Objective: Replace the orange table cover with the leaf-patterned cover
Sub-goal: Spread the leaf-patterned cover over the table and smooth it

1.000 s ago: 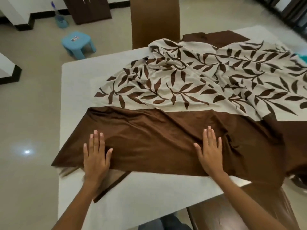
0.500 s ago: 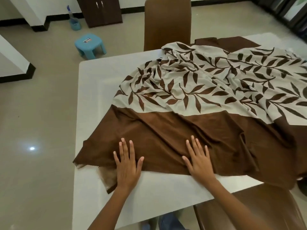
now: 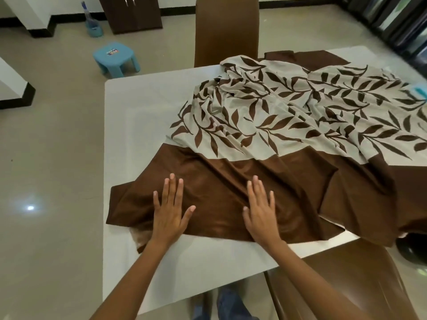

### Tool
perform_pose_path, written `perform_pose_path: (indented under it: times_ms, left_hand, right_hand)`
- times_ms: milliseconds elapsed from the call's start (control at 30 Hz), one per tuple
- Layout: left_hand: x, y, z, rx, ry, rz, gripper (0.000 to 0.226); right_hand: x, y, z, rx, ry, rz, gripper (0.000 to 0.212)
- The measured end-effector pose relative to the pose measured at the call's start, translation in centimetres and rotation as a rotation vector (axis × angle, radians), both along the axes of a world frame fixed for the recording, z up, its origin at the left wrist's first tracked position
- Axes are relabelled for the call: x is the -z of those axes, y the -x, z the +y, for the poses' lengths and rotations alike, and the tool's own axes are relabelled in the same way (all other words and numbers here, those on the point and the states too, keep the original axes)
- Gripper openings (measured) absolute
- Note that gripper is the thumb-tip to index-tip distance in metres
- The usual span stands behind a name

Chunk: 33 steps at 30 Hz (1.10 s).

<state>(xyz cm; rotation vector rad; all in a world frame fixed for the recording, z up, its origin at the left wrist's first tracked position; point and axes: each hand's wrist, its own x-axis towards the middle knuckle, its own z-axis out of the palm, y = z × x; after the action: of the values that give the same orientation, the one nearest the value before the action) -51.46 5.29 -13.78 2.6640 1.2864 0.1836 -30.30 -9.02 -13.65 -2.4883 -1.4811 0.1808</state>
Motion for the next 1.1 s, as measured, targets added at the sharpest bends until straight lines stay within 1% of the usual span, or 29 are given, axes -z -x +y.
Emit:
perform_pose_path:
  times_ms: [100,200,400,533,600,700,800,900,967,1100]
  left_hand:
    - [0.7,-0.2,0.0,-0.054,0.063,0.017,0.074]
    - [1.4,1.6,1.4,-0.152,0.083,-0.031,0.079]
    - [1.3,3.5,4.4,-0.058,0.039,-0.014,0.074]
    - [1.4,4.0,4.4,-0.01,0.046,-0.054,0.072]
    - [0.8,3.7,4.0,-0.021,0.032,-0.108,0.072]
    - [-0.6,1.6,3.2,-0.017,0.018,-0.141,0.069]
    - [-0.4,-1.1,2.2,0.034,0.03,-0.048,0.068]
    - [1.5,-2.2,0.8,0.088,0.056,0.035,0.07]
    - [2.7,-1.8,0.3,0.101,0.077,0.055,0.07]
    - [3.2,-1.3,0.5,0.113,0.119,0.042,0.067]
  right_hand:
    - [1.1,3.0,3.4,-0.035,0.037,0.016,0.062]
    - [3.0,2.6,2.2,-0.133,0.128,-0.035,0.063]
    - [3.2,-0.5,-3.2,-0.281,0.175,-0.109,0.061]
    - [3.1,-1.7,-6.2,-0.394,0.189,-0.152,0.062]
    - [2.9,-1.7,-6.4,-0.386,0.183,-0.136,0.065]
    - [1.9,0.4,-3.3,-0.284,0.11,-0.059,0.065]
    - [1.6,3.6,1.0,-0.214,0.079,0.008,0.064]
    - [2.5,4.9,2.1,-0.165,0.134,0.022,0.063]
    - [3.0,4.7,1.0,-0.171,0.169,-0.004,0.064]
    - [3.1,3.8,-0.8,-0.274,0.173,-0.006,0.062]
